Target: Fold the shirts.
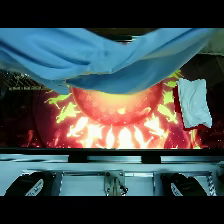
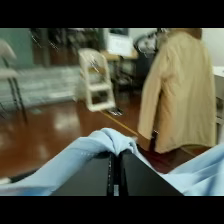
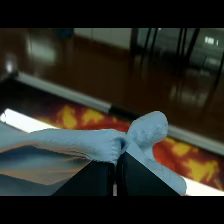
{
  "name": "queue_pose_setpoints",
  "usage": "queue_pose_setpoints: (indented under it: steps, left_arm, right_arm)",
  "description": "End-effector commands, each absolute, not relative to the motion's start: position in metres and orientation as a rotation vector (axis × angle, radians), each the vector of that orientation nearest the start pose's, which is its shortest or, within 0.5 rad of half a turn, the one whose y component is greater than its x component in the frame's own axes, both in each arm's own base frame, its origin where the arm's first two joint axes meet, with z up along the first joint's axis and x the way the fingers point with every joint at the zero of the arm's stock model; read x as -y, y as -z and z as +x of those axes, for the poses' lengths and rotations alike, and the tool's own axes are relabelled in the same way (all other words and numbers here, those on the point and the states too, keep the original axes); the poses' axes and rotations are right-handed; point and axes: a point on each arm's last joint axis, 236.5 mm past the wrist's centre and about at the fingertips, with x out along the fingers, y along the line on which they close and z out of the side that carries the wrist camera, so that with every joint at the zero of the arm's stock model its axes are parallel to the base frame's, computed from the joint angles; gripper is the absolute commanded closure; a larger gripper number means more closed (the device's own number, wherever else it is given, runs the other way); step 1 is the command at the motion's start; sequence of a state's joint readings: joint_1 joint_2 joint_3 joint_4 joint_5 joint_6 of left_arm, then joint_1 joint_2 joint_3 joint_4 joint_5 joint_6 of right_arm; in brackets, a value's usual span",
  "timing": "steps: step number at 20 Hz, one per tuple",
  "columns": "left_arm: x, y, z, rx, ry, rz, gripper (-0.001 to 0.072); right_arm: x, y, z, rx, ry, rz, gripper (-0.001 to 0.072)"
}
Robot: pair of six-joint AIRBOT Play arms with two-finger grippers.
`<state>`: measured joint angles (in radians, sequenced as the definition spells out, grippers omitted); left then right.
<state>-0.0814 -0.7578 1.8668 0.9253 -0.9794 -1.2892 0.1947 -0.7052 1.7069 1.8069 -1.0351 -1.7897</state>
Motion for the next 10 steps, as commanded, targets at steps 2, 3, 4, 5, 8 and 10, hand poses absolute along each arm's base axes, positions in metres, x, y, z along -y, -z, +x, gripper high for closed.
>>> queue_pose_setpoints:
  steps: [2,3,4,5,8,10]
  left_arm:
    - [0.071,-0.533,0.185,0.087,0.316,0.062,0.0677]
    - [0.054,-0.513,0.191,0.000,0.242,0.059,0.0677]
    - [0.043,-0.493,0.196,-0.086,0.196,0.061,0.0677]
    - [0.041,-0.475,0.198,-0.159,0.189,0.070,0.0677]
    - [0.048,-0.407,0.210,-0.408,0.220,0.049,0.0677]
    - [0.053,-0.346,0.220,-0.603,0.241,0.030,0.0677]
  right_arm:
    - [-0.071,-0.539,0.169,0.179,-0.346,-0.029,0.0627]
    - [-0.063,-0.520,0.175,0.096,-0.313,-0.045,0.0626]
    - [-0.055,-0.494,0.183,-0.013,-0.273,-0.071,0.0627]
    - [-0.048,-0.471,0.189,-0.111,-0.242,-0.091,0.0627]
    - [-0.032,-0.407,0.209,-0.401,-0.172,-0.140,0.0626]
    - [-0.032,-0.355,0.228,-0.612,-0.161,-0.157,0.0626]
